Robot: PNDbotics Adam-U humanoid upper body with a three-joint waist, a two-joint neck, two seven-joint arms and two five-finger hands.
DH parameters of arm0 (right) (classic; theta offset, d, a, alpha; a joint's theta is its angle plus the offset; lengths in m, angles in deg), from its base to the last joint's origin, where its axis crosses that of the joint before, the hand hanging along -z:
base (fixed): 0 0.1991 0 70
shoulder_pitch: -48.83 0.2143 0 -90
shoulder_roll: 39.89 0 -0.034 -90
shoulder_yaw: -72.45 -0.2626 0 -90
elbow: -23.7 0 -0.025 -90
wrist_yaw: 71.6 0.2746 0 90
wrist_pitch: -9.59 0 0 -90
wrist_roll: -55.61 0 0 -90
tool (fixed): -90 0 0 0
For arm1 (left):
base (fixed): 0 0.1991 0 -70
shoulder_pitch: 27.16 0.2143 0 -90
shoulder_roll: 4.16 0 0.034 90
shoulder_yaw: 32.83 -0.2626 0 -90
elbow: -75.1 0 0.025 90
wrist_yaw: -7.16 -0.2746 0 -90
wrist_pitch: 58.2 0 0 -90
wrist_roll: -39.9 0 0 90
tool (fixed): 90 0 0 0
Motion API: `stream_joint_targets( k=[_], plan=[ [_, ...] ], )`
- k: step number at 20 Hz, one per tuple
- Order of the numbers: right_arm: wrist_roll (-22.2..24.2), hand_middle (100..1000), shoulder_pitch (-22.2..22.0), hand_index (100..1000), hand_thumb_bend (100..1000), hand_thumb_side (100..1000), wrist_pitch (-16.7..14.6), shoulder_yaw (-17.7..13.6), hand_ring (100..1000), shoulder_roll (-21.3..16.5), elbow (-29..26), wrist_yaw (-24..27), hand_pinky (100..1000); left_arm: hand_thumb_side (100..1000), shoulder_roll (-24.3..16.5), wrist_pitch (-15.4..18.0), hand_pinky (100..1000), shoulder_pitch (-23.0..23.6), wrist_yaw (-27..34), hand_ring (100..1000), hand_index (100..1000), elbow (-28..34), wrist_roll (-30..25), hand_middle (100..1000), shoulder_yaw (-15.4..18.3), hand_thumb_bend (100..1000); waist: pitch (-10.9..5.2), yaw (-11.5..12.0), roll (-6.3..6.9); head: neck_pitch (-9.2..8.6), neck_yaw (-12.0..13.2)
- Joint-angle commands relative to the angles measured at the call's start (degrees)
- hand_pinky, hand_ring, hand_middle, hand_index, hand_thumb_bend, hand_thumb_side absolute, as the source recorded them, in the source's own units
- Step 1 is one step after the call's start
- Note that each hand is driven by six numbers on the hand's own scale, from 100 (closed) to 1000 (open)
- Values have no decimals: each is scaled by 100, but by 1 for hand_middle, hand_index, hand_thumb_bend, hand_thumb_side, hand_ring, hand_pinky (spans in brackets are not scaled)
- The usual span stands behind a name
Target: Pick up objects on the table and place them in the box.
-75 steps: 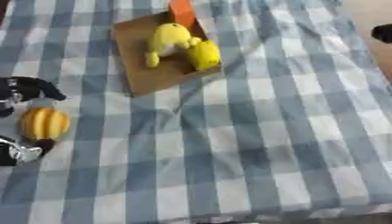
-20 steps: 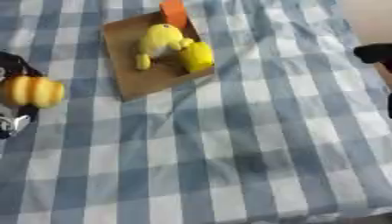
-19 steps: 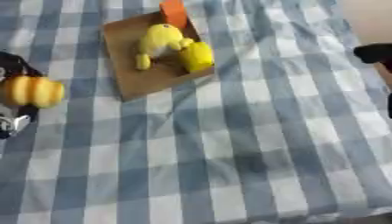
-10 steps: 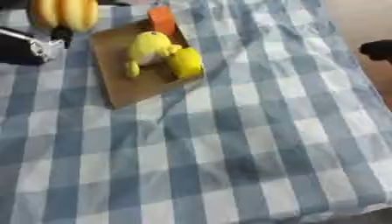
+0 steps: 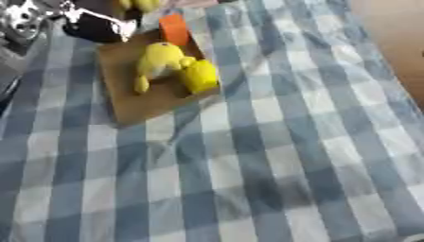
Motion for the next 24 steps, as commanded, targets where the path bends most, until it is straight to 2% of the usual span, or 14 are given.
stream_joint_targets(
  k=[1,7,12,16,21,24],
  plan=[
    [125,714,94,857,100,470,32,-53,823,-135,-84,139,839,162,89,229,848,-167,-433,781,801,-512,214,737,90,100,-84,-42,-16,-148,50],
    [234,713,105,857,100,470,96,-74,823,-48,-84,186,840,160,253,559,855,-167,-1010,792,808,-1166,386,747,168,100,-6,-109,-18,-190,78],
    [241,713,103,857,100,470,117,-90,823,-17,-84,202,840,153,292,703,884,-122,-1066,830,847,-1300,331,785,160,100,4,-88,-21,-135,153],
    [256,712,74,857,100,470,156,-86,823,11,-84,197,840,176,273,730,910,-93,-1159,868,901,-1335,159,827,149,115,-13,-44,-37,-99,120],
    [252,711,1,857,100,470,212,-93,823,56,-84,162,841,402,215,801,950,-76,-1224,920,968,-1242,-118,883,142,346,-39,15,-54,-52,52],
    [241,710,-43,857,100,470,227,-93,822,73,-84,133,842,434,171,781,946,-73,-1195,915,967,-1132,-190,875,171,328,-63,42,-62,-34,14]
  ],
)
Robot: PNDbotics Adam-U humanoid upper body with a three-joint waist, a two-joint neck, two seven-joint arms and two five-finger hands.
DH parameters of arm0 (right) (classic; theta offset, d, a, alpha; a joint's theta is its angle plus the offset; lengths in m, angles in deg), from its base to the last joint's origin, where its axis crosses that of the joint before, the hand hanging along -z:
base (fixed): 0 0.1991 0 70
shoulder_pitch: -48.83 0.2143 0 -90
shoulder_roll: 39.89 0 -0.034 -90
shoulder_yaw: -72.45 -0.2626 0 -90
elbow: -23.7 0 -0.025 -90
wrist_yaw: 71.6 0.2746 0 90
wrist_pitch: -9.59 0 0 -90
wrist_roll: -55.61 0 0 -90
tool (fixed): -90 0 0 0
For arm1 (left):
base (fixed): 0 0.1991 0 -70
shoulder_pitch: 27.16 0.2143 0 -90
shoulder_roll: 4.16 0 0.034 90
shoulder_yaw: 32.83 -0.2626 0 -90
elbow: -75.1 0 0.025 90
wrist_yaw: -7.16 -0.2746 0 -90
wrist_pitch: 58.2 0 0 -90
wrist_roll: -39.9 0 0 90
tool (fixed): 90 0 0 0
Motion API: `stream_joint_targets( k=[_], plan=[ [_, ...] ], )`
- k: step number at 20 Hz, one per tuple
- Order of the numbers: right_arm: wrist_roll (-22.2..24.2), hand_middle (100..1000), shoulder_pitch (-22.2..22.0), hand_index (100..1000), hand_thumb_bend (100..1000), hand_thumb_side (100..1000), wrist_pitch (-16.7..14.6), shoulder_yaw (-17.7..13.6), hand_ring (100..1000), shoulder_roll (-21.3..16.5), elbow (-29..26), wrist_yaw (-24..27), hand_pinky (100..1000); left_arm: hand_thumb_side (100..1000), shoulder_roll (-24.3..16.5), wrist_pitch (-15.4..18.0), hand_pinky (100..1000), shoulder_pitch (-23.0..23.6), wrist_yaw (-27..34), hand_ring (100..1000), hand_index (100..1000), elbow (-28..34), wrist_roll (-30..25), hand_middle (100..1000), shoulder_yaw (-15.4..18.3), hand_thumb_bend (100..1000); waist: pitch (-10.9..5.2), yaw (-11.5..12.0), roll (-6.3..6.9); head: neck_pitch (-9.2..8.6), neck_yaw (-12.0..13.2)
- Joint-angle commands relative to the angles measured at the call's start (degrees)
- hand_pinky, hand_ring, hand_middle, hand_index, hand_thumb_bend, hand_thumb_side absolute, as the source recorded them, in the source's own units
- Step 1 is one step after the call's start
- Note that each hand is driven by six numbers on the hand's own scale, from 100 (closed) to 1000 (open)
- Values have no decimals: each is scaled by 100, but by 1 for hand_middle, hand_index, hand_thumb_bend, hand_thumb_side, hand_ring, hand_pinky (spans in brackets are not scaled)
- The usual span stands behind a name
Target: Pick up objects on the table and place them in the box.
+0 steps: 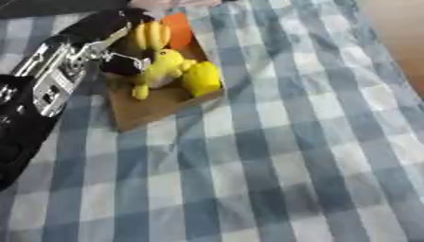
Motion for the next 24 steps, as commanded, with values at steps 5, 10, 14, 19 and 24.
stream_joint_targets(
  k=[5,10,14,19,24],
  plan=[
    [-25,709,-46,856,100,470,51,-75,822,-63,-84,-41,842,413,-267,-141,938,-55,3,914,961,165,-197,871,118,316,-197,27,-55,40,-61],
    [-30,705,-94,854,100,470,104,-68,821,-28,-84,-63,843,382,-340,-218,925,-32,-60,909,941,155,-365,859,152,307,-226,65,-56,45,-87],
    [-42,703,-117,853,100,470,138,-65,819,-10,-84,-68,844,382,-389,-282,920,-11,-121,909,938,126,-514,857,192,311,-240,87,-55,48,-102],
    [-32,701,-120,852,100,470,164,-50,818,18,-84,-73,844,368,-398,-286,921,-1,-123,910,938,83,-587,864,221,305,-233,79,-62,19,-102],
    [-25,699,-121,852,100,470,191,-43,817,52,-84,-86,845,371,-383,-303,917,1,-110,901,939,9,-614,854,252,293,-213,69,-66,-8,-98]
  ],
)
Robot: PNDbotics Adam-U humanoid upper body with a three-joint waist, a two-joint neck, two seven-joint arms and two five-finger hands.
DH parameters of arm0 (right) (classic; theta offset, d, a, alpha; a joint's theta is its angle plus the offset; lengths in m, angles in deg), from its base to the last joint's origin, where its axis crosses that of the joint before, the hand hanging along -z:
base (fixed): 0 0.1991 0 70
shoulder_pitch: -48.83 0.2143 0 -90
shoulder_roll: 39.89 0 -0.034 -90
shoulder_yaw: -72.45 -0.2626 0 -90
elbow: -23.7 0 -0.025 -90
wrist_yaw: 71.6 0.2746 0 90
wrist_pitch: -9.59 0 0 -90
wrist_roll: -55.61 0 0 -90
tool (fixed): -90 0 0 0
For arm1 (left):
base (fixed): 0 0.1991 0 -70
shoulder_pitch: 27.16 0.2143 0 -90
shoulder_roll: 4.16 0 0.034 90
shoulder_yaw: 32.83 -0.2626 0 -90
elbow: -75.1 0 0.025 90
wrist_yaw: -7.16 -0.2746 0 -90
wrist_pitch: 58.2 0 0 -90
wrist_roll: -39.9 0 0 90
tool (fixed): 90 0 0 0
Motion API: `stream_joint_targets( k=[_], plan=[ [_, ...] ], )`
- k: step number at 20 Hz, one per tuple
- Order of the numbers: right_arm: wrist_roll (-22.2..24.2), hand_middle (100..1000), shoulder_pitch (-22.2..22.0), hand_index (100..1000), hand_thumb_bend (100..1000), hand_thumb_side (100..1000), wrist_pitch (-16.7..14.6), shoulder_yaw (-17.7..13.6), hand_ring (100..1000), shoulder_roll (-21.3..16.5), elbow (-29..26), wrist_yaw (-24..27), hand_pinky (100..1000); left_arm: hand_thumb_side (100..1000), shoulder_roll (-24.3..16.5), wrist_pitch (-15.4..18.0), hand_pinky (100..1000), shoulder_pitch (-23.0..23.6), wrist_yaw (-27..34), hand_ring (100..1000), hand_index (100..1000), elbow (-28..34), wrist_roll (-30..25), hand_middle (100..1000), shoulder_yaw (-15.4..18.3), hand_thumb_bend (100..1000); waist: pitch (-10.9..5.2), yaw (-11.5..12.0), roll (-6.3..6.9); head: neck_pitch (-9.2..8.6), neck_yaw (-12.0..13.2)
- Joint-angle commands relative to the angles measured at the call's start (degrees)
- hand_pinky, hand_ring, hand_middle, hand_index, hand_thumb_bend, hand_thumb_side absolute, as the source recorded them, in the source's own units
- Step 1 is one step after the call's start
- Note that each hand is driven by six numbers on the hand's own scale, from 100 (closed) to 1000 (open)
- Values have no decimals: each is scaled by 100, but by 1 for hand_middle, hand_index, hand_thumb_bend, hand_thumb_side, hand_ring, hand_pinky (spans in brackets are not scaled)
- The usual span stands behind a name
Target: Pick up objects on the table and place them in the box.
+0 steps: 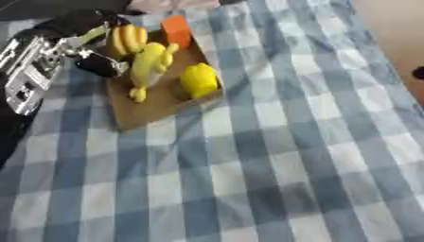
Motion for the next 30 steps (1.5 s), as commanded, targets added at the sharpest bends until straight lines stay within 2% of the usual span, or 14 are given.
stream_joint_targets(
  k=[1,5,7,8,10,12,16,19,21,22,24,25,27,30],
  plan=[
    [-2,699,21,852,100,470,27,-37,817,-57,-84,-21,845,375,-155,-4,915,-57,-15,900,939,-4,-26,853,81,293,-127,-10,-37,-52,-8],
    [4,697,15,851,100,470,51,-31,816,-34,-84,-42,846,428,-144,-14,916,-43,76,895,943,-52,-18,850,101,299,-108,-2,-40,-54,-14],
    [6,697,18,851,100,470,56,-25,815,-28,-84,-50,846,481,-146,-11,920,-41,136,903,952,-61,-41,870,97,343,-103,6,-42,-51,-16],
    [7,696,19,851,100,470,58,-22,815,-26,-84,-52,846,524,-149,-10,921,-42,149,907,961,-62,-54,881,94,395,-102,8,-44,-50,-18],
    [13,696,15,851,100,470,62,-16,815,-21,-84,-58,846,609,-154,-4,929,-48,143,919,972,-53,-61,893,94,563,-101,13,-47,-38,-22],
    [16,695,11,851,100,470,67,-12,814,-15,-84,-62,846,604,-163,18,935,-54,96,931,976,-30,-44,902,89,639,-101,18,-50,-28,-20],
    [20,693,8,850,100,470,75,-6,813,-12,-84,-60,846,578,-159,31,943,-69,87,941,994,17,17,914,108,622,-109,25,-48,-18,-23],
    [26,692,-12,850,100,470,70,-5,812,-6,-84,-57,846,548,-165,26,941,-74,128,939,989,57,43,909,108,573,-119,30,-41,-11,-30],
    [30,692,-31,850,100,470,70,-5,812,3,-84,-59,847,530,-163,19,940,-66,200,932,980,115,53,900,116,496,-128,39,-35,-3,-40],
    [26,692,-40,850,100,470,71,-7,812,7,-84,-56,846,503,-159,8,938,-60,291,920,965,187,63,886,137,380,-135,46,-34,4,-49],
    [9,692,-61,850,100,470,61,-18,812,-2,-84,-48,846,335,-205,-83,917,-10,667,872,906,583,178,836,227,100,-155,70,-31,39,-85],
    [-5,692,-75,850,100,470,47,-31,812,-14,-84,-45,846,333,-270,-187,912,58,939,854,881,959,318,820,293,100,-166,88,-27,60,-113],
    [-55,694,-100,850,100,470,9,-72,812,-39,-84,-31,845,427,-433,-547,910,281,1647,800,849,2073,787,779,546,100,-187,139,-28,105,-207],
    [-137,695,-178,850,100,470,-46,-144,813,-68,-84,-33,845,525,-760,-1226,915,825,3035,780,854,4013,1919,771,1107,100,-237,249,-47,173,-415]
  ],
)
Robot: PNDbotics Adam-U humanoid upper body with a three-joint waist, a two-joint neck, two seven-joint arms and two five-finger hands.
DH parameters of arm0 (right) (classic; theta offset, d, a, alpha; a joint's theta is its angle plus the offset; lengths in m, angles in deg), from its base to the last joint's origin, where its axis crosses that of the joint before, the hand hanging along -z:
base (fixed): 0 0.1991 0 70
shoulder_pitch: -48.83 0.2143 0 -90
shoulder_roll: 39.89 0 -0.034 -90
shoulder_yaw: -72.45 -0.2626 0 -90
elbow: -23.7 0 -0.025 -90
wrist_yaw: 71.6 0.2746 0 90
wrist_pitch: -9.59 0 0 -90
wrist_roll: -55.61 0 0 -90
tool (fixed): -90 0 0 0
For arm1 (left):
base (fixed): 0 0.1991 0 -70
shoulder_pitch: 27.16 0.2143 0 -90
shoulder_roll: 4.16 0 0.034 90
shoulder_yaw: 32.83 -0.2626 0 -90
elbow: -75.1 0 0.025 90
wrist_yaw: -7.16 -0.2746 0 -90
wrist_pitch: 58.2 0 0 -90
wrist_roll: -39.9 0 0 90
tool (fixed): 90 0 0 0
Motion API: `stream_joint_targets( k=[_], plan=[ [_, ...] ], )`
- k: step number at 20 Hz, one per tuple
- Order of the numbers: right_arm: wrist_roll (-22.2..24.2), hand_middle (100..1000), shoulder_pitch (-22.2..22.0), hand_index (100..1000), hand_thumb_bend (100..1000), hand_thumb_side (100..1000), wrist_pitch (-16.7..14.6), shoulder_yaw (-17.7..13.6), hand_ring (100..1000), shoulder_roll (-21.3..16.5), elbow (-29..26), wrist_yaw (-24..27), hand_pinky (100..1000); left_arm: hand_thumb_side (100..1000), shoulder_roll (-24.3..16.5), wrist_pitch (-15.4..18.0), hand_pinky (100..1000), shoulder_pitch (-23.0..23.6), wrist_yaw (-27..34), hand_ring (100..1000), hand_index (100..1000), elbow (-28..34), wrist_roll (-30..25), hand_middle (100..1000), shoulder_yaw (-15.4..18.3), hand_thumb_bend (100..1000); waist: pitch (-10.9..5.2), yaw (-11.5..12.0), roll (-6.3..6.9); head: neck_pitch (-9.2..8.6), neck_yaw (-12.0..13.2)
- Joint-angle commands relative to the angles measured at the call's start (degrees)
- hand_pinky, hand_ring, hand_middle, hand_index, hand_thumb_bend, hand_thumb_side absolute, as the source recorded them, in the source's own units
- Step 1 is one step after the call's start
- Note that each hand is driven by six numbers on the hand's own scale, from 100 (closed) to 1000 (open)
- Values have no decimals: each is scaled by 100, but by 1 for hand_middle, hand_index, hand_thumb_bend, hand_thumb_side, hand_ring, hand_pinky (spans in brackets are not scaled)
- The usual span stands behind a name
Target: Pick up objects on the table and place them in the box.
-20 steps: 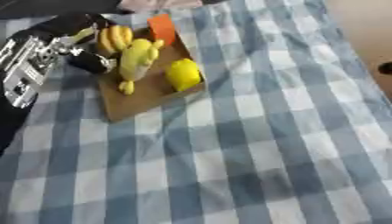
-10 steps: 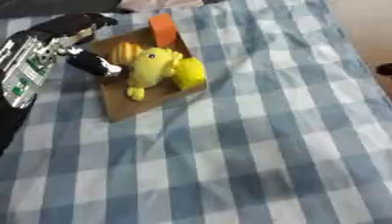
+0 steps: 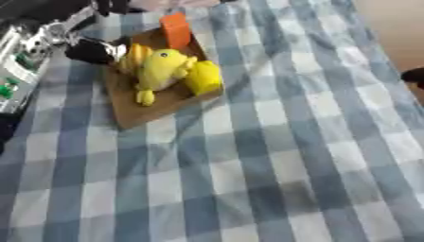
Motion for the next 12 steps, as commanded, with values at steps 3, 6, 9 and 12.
stream_joint_targets(
  k=[3,6,9,12],
  plan=[
    [-170,698,-92,851,100,470,-47,-168,814,-163,-84,24,845,561,-689,-100,920,706,2380,783,856,2027,2480,771,913,100,-265,147,-83,103,-325],
    [-228,706,-158,853,100,470,-91,-212,817,-174,-84,47,844,547,-837,948,915,1428,3394,781,864,2107,3711,767,1227,100,-362,275,-170,150,-477],
    [-269,717,-208,856,100,470,-156,-249,822,-183,-84,86,844,562,-764,1815,922,2355,3762,783,881,2116,4329,775,1341,100,-457,386,-267,202,-592],
    [-276,720,-238,870,100,470,-204,-280,822,-186,-84,138,843,587,-475,2311,925,3119,3791,776,880,2117,4409,767,1349,100,-538,478,-365,272,-699]
  ],
)
